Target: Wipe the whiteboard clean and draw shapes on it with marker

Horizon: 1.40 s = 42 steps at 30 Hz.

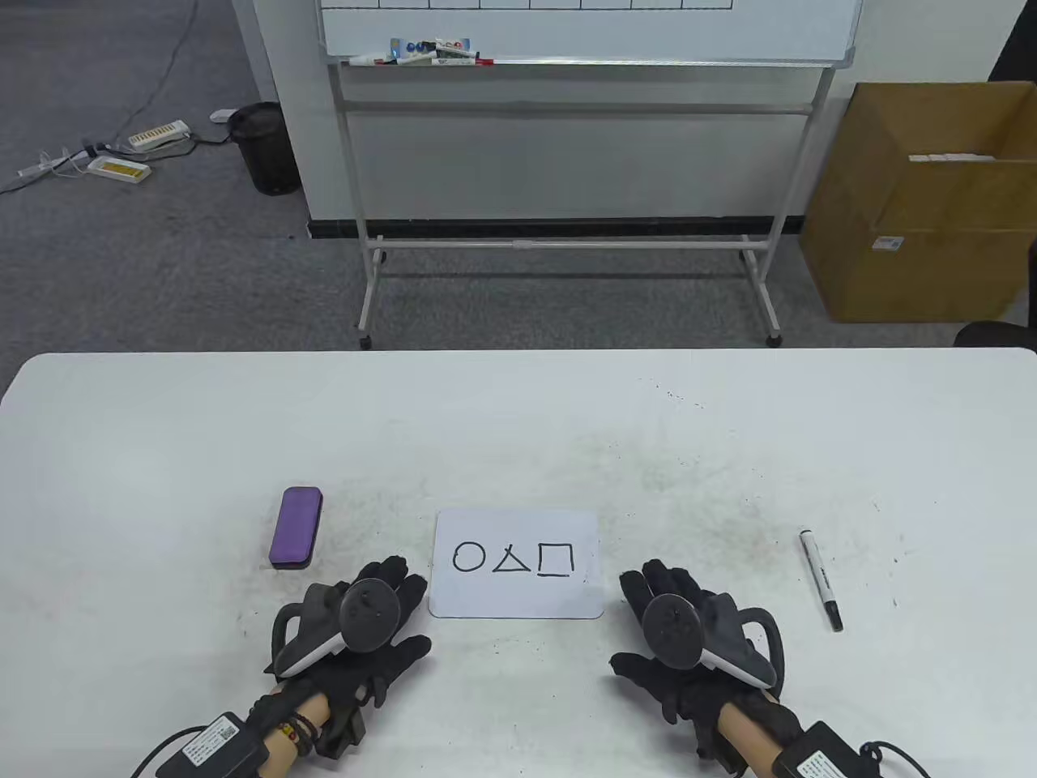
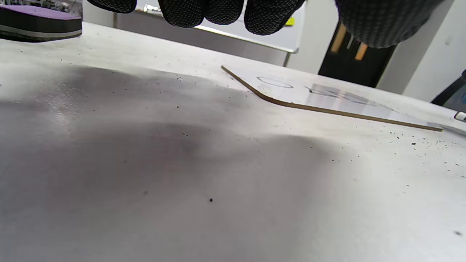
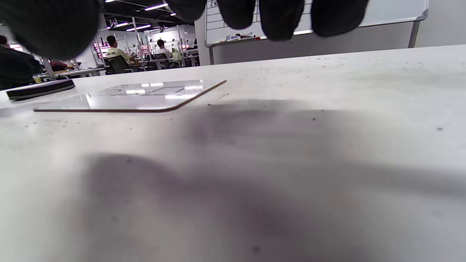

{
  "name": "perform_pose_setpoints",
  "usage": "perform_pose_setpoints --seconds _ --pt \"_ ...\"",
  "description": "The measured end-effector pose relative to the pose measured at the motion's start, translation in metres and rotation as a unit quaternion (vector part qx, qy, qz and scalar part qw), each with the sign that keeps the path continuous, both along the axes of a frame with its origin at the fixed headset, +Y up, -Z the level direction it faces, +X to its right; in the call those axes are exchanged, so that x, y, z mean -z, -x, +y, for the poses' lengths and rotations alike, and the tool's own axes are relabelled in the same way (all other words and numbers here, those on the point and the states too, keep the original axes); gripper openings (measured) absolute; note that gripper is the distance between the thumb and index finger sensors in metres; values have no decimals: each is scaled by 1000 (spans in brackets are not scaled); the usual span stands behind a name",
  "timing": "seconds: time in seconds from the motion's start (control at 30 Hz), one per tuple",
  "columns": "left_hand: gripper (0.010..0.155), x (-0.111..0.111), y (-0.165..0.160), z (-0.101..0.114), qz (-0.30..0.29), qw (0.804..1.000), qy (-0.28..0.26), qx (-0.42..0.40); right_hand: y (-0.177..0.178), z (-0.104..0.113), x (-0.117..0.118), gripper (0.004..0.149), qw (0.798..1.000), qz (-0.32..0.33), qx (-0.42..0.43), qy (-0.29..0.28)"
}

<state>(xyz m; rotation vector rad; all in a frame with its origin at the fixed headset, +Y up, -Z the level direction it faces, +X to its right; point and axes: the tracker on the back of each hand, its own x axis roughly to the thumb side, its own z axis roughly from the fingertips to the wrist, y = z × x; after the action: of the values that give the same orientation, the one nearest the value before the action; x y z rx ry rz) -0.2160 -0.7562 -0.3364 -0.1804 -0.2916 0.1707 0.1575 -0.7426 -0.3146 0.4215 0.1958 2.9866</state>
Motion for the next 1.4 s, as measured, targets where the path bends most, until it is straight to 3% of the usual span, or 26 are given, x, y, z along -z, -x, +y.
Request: perform_pose_setpoints --seconds 0.43,0.87,1.07,1.33,1.4 --pt "78 1 1 -1 10 1000 6 5 -1 4 0 95 1000 1 -6 -13" --pt "78 19 25 9 75 997 -5 7 2 3 -1 94 1000 9 -19 -16" --pt "78 45 51 21 150 988 -27 15 1 9 -3 94 1000 6 -7 -29" --pt "79 83 85 32 280 957 -54 59 1 15 -5 94 999 8 -5 -41" --pt "80 90 89 31 299 952 -38 59 0 17 -6 94 999 7 -2 -45"
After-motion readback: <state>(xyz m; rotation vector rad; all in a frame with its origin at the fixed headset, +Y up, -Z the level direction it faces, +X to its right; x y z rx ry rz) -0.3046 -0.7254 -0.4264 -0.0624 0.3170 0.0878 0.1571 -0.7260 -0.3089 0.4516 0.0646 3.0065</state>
